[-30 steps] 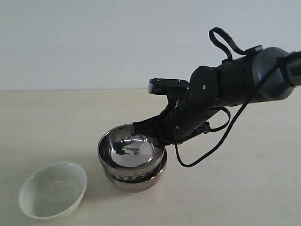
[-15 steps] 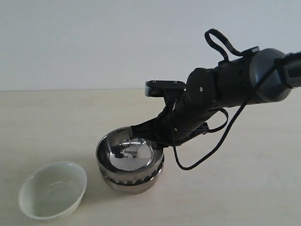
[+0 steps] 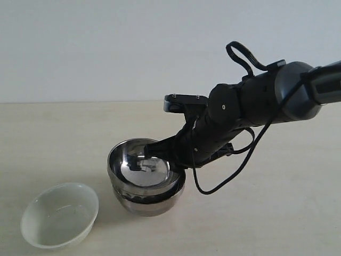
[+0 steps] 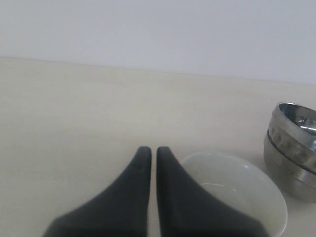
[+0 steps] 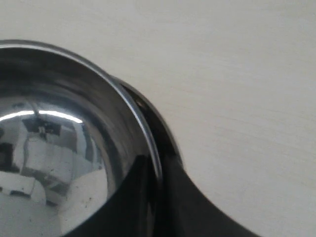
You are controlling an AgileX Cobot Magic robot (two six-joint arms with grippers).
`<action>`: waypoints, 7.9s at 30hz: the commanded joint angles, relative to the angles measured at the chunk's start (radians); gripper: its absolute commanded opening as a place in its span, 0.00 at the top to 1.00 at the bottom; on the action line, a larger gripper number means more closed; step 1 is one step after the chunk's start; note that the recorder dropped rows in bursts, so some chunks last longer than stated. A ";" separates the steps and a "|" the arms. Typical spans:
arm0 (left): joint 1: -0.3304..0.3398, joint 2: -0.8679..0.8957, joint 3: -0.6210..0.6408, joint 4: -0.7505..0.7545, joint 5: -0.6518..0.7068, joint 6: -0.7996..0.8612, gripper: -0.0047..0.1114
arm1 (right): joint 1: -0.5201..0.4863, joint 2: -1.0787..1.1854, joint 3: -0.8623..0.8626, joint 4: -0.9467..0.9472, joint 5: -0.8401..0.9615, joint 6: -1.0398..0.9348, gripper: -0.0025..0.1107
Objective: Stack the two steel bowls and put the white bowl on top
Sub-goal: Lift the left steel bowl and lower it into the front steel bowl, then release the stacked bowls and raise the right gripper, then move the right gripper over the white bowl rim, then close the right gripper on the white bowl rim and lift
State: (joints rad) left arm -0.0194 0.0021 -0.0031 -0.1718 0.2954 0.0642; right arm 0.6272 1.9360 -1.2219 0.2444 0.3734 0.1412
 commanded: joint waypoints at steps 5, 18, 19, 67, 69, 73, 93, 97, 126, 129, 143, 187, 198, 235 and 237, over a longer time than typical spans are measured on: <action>0.003 -0.002 0.003 0.005 -0.002 -0.010 0.93 | 0.000 -0.006 0.002 -0.018 0.016 -0.003 0.98; 0.003 -0.002 0.003 0.005 -0.002 -0.010 0.93 | 0.000 -0.019 0.002 -0.030 0.059 -0.013 0.98; 0.003 -0.002 0.003 0.005 -0.002 -0.010 0.93 | 0.000 -0.019 0.002 -0.030 0.059 -0.013 0.98; 0.003 -0.002 0.003 0.005 -0.002 -0.010 0.93 | 0.000 -0.337 0.002 -0.236 0.158 0.024 0.68; 0.003 -0.002 0.003 0.005 -0.002 -0.010 0.93 | 0.011 -0.359 0.002 -0.236 0.179 -0.007 0.68; 0.003 -0.002 0.003 0.005 -0.002 -0.010 0.93 | 0.074 -0.369 0.002 -0.236 0.179 -0.056 0.68; 0.003 -0.002 0.003 0.005 -0.002 -0.010 0.93 | 0.319 -0.185 -0.195 -0.254 0.143 -0.075 0.68; 0.003 -0.002 0.003 0.005 -0.002 -0.010 0.93 | 0.327 -0.094 -0.291 -0.254 0.201 -0.082 0.68; 0.003 -0.002 0.003 0.005 -0.002 -0.010 0.93 | 0.360 0.317 -0.668 -0.315 0.353 -0.229 0.68; 0.003 -0.002 0.003 0.005 -0.002 -0.010 0.93 | 0.360 0.327 -0.668 -0.318 0.348 -0.229 0.68; 0.003 -0.002 0.003 0.005 -0.002 -0.010 0.93 | 0.360 0.369 -0.668 -0.321 0.345 -0.229 0.68; 0.003 -0.002 0.003 0.005 -0.002 -0.010 0.93 | 0.360 0.364 -0.664 -0.321 0.365 -0.193 0.98; 0.003 -0.002 0.003 0.005 -0.002 -0.010 0.93 | 0.360 0.260 -0.664 -0.321 0.398 -0.147 0.98; 0.003 -0.002 0.003 0.005 -0.002 -0.010 0.93 | 0.360 0.273 -0.664 -0.509 0.422 -0.013 0.60; 0.003 -0.002 0.003 0.005 -0.002 -0.010 0.93 | 0.360 0.277 -0.664 -0.516 0.410 -0.013 0.60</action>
State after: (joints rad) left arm -0.0194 0.0021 -0.0031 -0.1718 0.2954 0.0642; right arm 0.9880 2.2125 -1.8816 -0.2515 0.7996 0.1200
